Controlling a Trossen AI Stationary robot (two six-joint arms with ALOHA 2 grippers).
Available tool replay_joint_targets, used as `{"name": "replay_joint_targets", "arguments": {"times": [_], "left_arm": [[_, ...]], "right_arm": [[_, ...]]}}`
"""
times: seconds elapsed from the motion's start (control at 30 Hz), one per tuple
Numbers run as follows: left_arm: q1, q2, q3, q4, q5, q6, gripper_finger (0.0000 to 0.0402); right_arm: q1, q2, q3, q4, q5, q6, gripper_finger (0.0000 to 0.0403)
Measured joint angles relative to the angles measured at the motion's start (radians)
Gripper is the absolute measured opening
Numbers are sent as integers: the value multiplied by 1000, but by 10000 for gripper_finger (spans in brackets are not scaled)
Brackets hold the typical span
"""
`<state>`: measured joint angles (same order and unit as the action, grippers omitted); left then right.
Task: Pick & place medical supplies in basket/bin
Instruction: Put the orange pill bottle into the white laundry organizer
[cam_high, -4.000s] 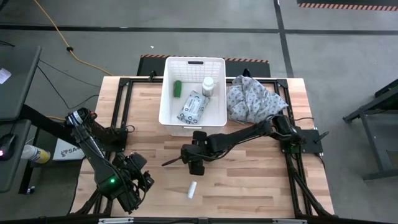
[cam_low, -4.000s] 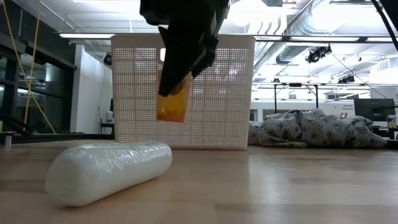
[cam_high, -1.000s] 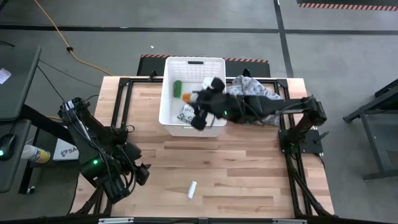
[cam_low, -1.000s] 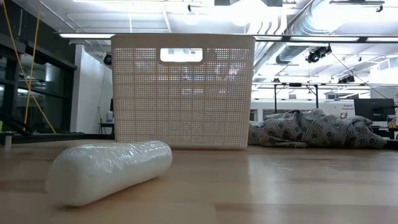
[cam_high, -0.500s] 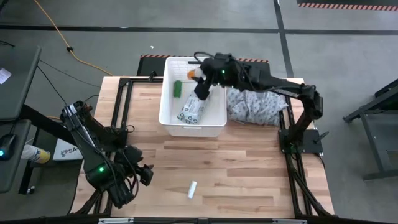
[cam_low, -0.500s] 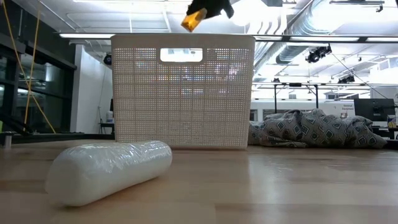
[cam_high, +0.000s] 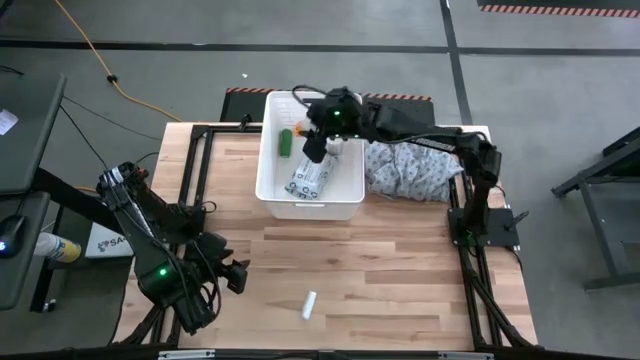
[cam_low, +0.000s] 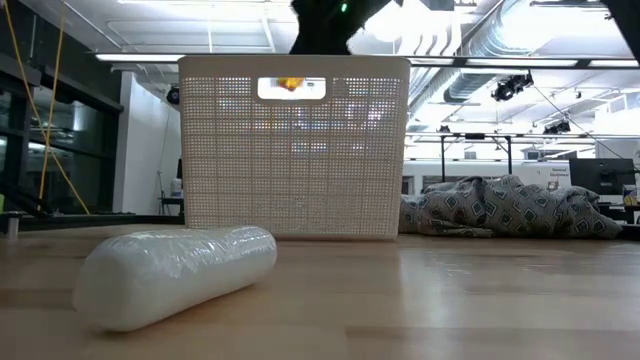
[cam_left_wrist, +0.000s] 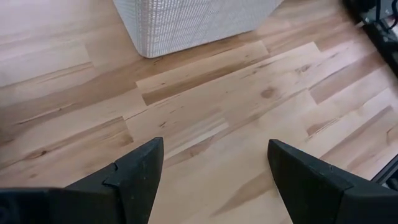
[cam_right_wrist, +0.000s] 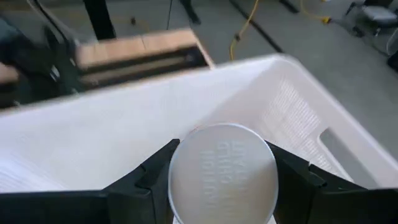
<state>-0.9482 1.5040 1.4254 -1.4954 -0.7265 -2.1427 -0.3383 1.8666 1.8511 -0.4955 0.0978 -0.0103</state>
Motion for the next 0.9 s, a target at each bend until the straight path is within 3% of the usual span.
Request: {"name": "replay_joint_targets", "arguments": {"times": [0.37,0.9], "left_arm": [[32,0,0,0,2,-27,319],[187,0,0,8,49,131,319]], "right_arm": [[-84,108,0,8,-39,-35,186],[-141,210,-1,5,-131,-42,186]]}}
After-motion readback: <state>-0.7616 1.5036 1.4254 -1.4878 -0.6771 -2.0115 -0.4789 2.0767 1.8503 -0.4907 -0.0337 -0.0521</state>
